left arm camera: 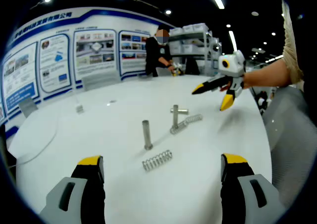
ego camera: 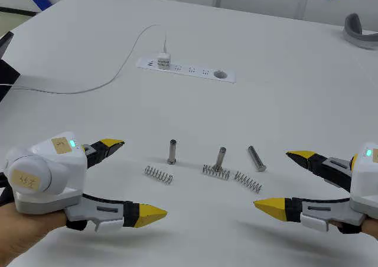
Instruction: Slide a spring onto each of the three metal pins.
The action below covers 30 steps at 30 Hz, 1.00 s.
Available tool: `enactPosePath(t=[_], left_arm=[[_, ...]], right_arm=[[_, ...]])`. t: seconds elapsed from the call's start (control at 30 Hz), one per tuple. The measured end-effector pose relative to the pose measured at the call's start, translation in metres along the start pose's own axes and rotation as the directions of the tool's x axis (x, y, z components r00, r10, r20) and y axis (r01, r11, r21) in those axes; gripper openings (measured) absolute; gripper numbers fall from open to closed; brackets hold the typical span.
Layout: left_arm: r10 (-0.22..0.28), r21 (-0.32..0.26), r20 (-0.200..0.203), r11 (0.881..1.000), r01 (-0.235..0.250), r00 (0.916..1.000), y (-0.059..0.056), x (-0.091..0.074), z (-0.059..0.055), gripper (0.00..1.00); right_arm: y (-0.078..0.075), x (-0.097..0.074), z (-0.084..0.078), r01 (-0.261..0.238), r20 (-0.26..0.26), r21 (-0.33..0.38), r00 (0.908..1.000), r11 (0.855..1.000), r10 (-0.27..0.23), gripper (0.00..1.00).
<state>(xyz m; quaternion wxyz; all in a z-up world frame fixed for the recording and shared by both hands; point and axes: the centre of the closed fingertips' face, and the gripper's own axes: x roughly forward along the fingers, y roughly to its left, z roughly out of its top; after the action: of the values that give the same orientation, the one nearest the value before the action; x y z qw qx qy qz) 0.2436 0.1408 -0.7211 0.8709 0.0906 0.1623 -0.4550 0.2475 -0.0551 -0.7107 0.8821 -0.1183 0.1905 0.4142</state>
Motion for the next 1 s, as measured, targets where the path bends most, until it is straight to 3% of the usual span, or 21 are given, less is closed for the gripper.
enactPosePath(t=[0.5,1.0], left_arm=[[0.005,-0.005,0.014,1.000,-0.005,0.9999,-0.002,0.000,0.003,0.99],[0.013,-0.005,0.021,1.000,-0.013,0.9997,-0.002,-0.002,0.004,0.98]], right_arm=[[-0.008,-0.002,0.006,0.037,-0.014,0.011,0.9992,0.999,-0.037,0.75],[-0.035,0.001,0.008,0.126,-0.091,0.027,0.9882,0.992,-0.123,0.57]])
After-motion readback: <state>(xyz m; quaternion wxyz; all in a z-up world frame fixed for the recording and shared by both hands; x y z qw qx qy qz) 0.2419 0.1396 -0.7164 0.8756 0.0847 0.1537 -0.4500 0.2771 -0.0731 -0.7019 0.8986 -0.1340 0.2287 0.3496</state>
